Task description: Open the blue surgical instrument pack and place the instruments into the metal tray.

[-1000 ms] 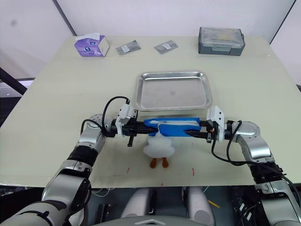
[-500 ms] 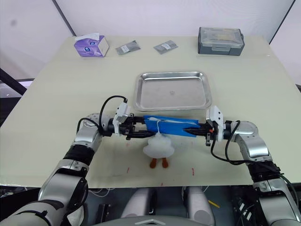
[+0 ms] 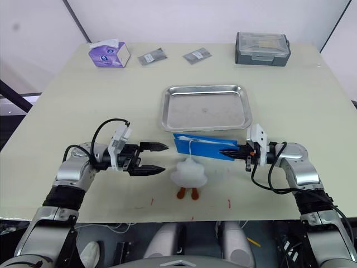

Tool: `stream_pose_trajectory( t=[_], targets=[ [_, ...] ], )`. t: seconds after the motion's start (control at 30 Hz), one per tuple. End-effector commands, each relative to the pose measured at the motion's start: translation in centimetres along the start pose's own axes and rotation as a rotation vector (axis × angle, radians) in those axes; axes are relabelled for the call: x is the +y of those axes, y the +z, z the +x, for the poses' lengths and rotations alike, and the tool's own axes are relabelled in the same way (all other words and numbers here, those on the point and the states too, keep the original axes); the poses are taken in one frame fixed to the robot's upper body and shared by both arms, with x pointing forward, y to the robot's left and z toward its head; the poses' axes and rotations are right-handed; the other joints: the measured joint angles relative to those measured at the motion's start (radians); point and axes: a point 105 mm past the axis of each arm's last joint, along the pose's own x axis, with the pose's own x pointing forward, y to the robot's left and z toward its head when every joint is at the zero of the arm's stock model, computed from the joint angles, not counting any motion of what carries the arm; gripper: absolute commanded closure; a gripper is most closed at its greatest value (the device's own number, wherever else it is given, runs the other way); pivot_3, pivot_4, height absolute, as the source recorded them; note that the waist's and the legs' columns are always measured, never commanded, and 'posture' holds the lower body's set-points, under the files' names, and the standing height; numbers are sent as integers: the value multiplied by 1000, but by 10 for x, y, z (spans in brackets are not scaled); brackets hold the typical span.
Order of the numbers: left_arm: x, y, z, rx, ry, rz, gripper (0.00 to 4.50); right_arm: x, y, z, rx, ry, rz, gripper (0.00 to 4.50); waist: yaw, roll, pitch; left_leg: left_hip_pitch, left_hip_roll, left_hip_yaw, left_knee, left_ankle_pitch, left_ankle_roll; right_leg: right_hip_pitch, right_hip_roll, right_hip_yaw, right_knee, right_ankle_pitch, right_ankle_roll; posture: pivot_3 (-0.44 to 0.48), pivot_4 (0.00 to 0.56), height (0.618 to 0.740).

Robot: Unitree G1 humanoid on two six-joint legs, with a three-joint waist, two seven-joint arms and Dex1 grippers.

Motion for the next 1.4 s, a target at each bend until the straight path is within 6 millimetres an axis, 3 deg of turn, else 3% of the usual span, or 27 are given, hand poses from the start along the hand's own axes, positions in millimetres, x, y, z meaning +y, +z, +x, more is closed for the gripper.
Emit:
stream_pose_trajectory(
  t=[0.03, 0.17, 0.53, 0.67, 0.7, 0.8, 1.0, 1.13, 1.27, 1.4],
  targets=[
    [-19, -2, 17, 16, -90, -10, 53, -4, 13, -3, -27, -2, -56, 4500, 0, 0, 0, 0, 0, 0, 0, 0, 0, 0, 0, 0, 0, 0, 0, 0, 150, 734],
    [-27, -15, 32, 55, -127, -27, 53, -3, 14, -2, -26, 8, -58, 4500, 0, 0, 0, 0, 0, 1, 0, 0, 0, 0, 0, 1, 0, 0, 0, 0, 150, 734],
    [-14, -39, 53, 114, -57, 8, 53, 0, 14, -3, -29, 10, -62, 4500, 2, 0, 0, 1, 0, 2, 0, 0, 0, 0, 0, 2, 0, 0, 0, 0, 150, 734],
    [-12, -35, 55, 72, -46, -1, 1129, 1, 13, -4, -26, 9, -61, 4500, 2, 0, 0, 1, 0, 2, 0, 0, 0, 0, 0, 2, 0, 0, 0, 0, 150, 734],
    [-12, -34, 55, 67, -47, -3, 1224, 1, 12, -4, -24, 10, -62, 4500, 2, 0, 0, 1, 0, 2, 0, 0, 0, 0, 0, 2, 0, 0, 0, 0, 150, 734],
    [-14, -33, 55, 57, -58, -7, 2507, 0, 12, -4, -23, 11, -63, 4500, 2, 0, 0, 1, 0, 2, 0, 0, 0, 0, 0, 2, 0, 0, 0, 0, 150, 734],
    [-22, -29, 55, 27, -88, -26, 4445, 1, 11, -3, -22, 18, -63, 4500, 1, 0, 0, 1, 0, 2, 0, 0, 0, 0, 0, 2, 0, 0, 0, 0, 150, 734],
    [-25, -27, 49, 32, -85, -26, 4445, 3, 11, -3, -24, 22, -60, 4500, 1, 0, 0, 1, 0, 2, 0, 0, 0, 0, 0, 2, 0, 0, 0, 0, 150, 734],
    [-18, -3, 24, 31, -23, 9, 4445, 3, 11, -8, -15, 38, -66, 4500, 0, 0, 0, 1, 0, 1, 0, 0, 0, 0, 0, 2, 0, 0, 0, 0, 150, 734],
    [-23, 14, -5, 70, -1, 0, 4445, 1, 15, -12, -26, 33, -82, 4500, -1, 0, 0, 1, 0, 1, 0, 0, 0, 0, 0, 2, 0, 0, 0, 0, 150, 734]
  ],
)
